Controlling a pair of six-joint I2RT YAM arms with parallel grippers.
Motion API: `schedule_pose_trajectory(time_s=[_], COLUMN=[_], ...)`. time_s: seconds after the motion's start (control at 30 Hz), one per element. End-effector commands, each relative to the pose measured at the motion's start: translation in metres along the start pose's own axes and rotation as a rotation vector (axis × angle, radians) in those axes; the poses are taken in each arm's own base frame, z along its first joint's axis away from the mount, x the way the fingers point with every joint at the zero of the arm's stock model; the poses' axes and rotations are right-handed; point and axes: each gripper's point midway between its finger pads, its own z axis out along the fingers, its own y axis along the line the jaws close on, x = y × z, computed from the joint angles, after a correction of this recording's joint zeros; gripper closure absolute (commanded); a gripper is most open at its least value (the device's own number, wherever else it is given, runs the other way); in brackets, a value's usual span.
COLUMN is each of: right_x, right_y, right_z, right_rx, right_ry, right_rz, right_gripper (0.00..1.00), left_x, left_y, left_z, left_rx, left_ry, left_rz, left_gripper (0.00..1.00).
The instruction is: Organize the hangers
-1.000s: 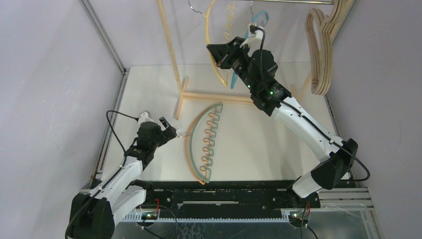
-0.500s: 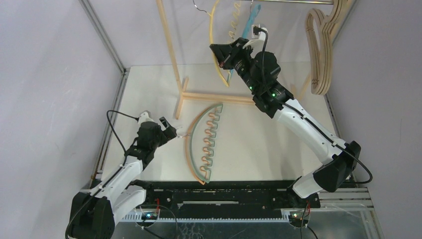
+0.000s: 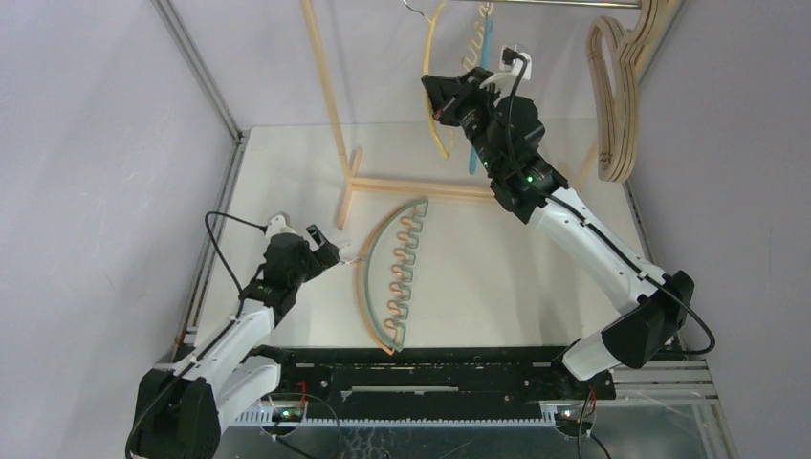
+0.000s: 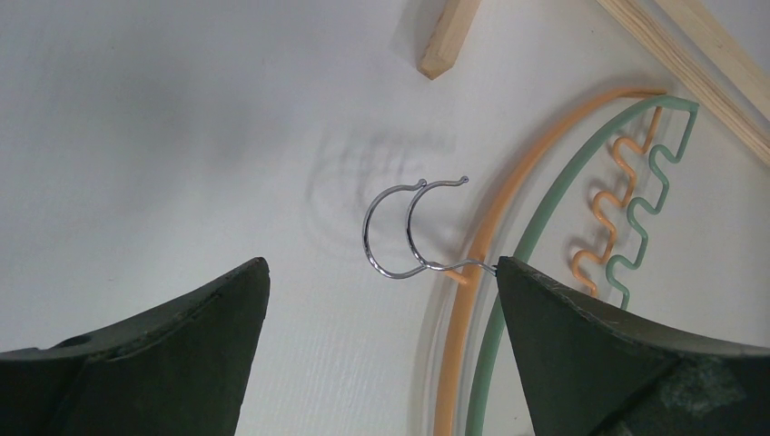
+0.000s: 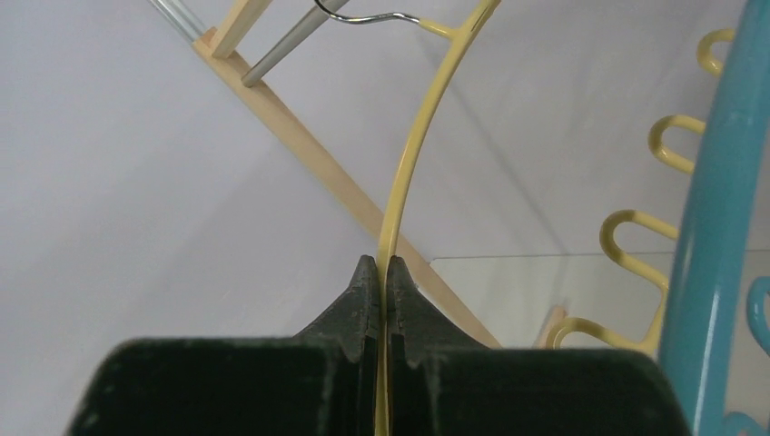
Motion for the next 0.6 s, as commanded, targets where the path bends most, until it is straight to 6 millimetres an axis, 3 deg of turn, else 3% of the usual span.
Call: schedule_pose_trajectory(time_s=[0.0,0.23,0.4,0.57], right_x=[-0.034,-0.013,-0.011,-0.014], right_y=[0.003,-0.028,-0.025,0.000], right_z=[-0.007,-0.017,-0.039,-0.077], right_rx=[0.020,0.120,0.142,0.168], right_ry=[-0.111,-0.067,-0.049,-0.078], right_rz=[0.023,0.014,-0.067,-0.224], right_gripper=[1.00,0.99,0.54,0.30], left_x=[-0.014,-0.012,-0.012,-0.013], left_y=[-0.010,-0.009,-0.010,-0.010], left_z=[0.000,-0.001,0.000,0.001], left_rx=[0.034,0.034,0.035,0.034], left_ry=[-0.039,-0.037,-0.034,-0.032], left_rz=[0.000,-0.001,-0.001,0.001], left_gripper=[0.00,0.00,0.00,0.00])
